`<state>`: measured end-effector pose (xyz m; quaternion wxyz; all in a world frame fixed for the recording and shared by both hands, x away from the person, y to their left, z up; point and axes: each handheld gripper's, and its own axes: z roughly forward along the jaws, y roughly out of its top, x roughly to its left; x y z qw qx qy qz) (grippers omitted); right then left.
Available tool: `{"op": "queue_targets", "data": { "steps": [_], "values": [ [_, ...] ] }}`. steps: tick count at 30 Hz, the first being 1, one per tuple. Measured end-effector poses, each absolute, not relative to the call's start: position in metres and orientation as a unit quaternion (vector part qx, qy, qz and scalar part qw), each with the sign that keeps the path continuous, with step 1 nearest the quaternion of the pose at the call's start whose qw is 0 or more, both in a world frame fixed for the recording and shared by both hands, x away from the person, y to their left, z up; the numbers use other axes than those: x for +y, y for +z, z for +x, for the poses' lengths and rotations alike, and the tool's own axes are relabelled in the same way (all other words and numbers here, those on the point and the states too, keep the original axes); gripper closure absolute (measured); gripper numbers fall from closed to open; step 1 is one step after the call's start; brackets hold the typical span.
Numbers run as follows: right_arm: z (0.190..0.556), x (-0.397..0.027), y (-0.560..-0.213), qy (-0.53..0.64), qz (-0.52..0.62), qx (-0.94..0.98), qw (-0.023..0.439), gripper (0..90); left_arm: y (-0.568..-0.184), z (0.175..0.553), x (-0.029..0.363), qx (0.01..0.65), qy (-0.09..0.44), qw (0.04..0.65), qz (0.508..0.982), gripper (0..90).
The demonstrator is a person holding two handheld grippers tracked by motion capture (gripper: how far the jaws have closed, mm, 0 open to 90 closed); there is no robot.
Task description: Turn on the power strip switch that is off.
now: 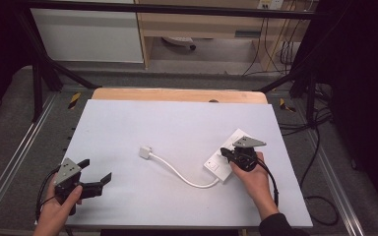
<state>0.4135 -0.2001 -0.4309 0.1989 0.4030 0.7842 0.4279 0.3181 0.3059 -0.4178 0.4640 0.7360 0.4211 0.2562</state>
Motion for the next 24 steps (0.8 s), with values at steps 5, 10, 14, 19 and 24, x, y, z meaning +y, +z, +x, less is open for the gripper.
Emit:
{"op": "queue_targets", "data": {
  "steps": [5,10,14,19,24],
  "values": [
    [0.414,-0.196,-0.433,0.422,0.4,0.789,0.197,90.0,-0.418,0.318,0.306,0.421,0.257,0.464,0.736,5.9],
    [0.417,-0.193,-0.435,0.417,0.401,0.792,0.196,90.0,-0.418,0.318,0.306,0.421,0.257,0.463,0.736,6.0],
    [0.418,-0.193,-0.437,0.408,0.4,0.796,0.199,90.0,-0.419,0.32,0.307,0.426,0.258,0.462,0.734,5.9],
    [0.418,-0.192,-0.437,0.408,0.396,0.799,0.198,90.0,-0.42,0.32,0.309,0.431,0.261,0.46,0.731,5.9],
    [0.418,-0.189,-0.438,0.407,0.389,0.803,0.196,90.0,-0.421,0.322,0.312,0.438,0.263,0.456,0.728,6.0]
  ]
}}
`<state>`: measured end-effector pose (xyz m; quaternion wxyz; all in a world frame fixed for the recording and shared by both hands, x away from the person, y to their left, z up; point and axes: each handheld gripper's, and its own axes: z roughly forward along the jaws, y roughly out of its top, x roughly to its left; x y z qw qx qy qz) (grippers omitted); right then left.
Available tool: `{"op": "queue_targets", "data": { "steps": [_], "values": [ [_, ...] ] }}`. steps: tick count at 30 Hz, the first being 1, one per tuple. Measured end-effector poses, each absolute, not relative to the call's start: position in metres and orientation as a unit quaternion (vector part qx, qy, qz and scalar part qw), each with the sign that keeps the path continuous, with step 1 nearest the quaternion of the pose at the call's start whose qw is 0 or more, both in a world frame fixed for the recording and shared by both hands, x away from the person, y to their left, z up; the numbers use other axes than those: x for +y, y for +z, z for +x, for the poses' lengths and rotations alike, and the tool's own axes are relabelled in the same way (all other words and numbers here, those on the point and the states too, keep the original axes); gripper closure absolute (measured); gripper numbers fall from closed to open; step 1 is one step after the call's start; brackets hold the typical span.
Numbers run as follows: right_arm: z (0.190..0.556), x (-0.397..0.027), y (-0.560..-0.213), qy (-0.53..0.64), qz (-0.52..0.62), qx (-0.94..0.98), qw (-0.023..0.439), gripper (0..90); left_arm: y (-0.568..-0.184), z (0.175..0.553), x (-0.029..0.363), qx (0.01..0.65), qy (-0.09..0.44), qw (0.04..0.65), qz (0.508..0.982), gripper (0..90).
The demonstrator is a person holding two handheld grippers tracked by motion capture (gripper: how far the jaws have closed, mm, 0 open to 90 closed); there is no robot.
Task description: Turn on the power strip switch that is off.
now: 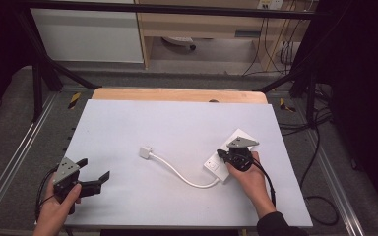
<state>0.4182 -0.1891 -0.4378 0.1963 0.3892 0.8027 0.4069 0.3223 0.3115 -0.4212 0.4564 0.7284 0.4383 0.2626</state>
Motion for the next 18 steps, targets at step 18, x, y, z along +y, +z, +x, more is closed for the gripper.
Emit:
{"op": "queue_targets", "data": {
  "steps": [18],
  "values": [
    [0.4159,-0.1819,-0.4391,0.394,0.366,0.817,0.209,90.0,-0.4232,0.3248,0.3119,0.441,0.288,0.448,0.722,5.9]
  ]
}}
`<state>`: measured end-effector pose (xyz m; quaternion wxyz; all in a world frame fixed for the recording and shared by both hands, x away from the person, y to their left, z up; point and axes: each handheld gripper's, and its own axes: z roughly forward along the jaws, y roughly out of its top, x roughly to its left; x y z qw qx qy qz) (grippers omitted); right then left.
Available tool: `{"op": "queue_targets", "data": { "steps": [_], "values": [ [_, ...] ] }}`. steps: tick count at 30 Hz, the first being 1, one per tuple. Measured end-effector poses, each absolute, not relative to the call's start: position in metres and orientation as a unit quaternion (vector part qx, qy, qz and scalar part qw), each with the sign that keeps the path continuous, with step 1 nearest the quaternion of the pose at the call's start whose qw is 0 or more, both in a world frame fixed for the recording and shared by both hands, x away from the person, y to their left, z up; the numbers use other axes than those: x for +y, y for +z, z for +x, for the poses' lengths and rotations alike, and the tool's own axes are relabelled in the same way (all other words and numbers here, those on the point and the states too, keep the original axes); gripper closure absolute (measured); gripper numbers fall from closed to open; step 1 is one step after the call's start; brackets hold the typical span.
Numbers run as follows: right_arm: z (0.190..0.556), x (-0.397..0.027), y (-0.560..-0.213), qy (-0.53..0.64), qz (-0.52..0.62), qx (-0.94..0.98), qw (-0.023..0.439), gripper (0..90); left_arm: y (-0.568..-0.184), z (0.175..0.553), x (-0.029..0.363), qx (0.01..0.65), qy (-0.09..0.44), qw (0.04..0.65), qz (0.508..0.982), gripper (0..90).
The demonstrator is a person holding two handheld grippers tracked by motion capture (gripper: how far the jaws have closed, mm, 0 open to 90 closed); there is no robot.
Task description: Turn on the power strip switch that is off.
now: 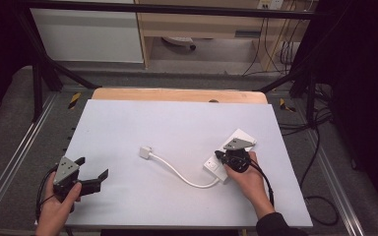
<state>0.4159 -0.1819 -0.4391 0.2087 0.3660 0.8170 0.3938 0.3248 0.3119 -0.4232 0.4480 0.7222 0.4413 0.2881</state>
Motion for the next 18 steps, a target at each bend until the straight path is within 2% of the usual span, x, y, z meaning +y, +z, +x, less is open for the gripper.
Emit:
{"op": "queue_targets", "data": {
  "steps": [18],
  "values": [
    [0.4188,-0.187,-0.4387,0.405,0.379,0.806,0.206,90.0,-0.4221,0.3232,0.3123,0.438,0.288,0.45,0.723,5.9]
  ]
}}
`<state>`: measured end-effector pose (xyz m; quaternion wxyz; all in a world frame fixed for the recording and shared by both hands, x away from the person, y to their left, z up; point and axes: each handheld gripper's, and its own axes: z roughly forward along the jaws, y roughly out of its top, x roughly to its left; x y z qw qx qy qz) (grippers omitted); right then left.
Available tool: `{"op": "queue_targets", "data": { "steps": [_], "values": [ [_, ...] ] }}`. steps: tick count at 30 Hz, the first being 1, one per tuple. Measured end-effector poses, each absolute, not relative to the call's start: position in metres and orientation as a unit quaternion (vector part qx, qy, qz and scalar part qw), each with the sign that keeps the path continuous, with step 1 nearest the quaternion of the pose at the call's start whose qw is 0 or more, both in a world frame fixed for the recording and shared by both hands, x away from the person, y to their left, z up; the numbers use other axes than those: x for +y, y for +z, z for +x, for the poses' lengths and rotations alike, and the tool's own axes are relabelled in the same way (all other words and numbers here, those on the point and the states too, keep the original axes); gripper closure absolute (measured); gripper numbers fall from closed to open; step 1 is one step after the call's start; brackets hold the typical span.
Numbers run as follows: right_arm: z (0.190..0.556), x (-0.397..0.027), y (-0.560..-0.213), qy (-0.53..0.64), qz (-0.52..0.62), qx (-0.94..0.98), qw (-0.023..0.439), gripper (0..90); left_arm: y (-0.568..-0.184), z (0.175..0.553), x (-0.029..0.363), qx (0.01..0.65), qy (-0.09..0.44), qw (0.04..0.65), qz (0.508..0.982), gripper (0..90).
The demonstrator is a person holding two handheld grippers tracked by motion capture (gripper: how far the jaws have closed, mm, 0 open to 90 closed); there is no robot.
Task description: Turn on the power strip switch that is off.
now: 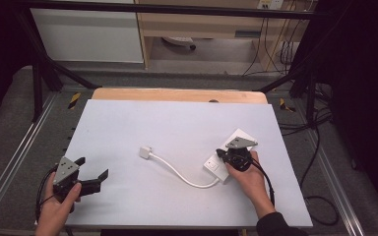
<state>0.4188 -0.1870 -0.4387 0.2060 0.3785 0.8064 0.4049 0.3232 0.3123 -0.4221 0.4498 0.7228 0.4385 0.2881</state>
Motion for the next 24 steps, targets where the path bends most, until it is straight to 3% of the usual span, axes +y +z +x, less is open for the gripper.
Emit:
{"op": "queue_targets", "data": {
  "steps": [24],
  "values": [
    [0.4189,-0.186,-0.4413,0.405,0.379,0.807,0.204,90.0,-0.4188,0.3204,0.3143,0.436,0.29,0.462,0.716,5.9]
  ]
}}
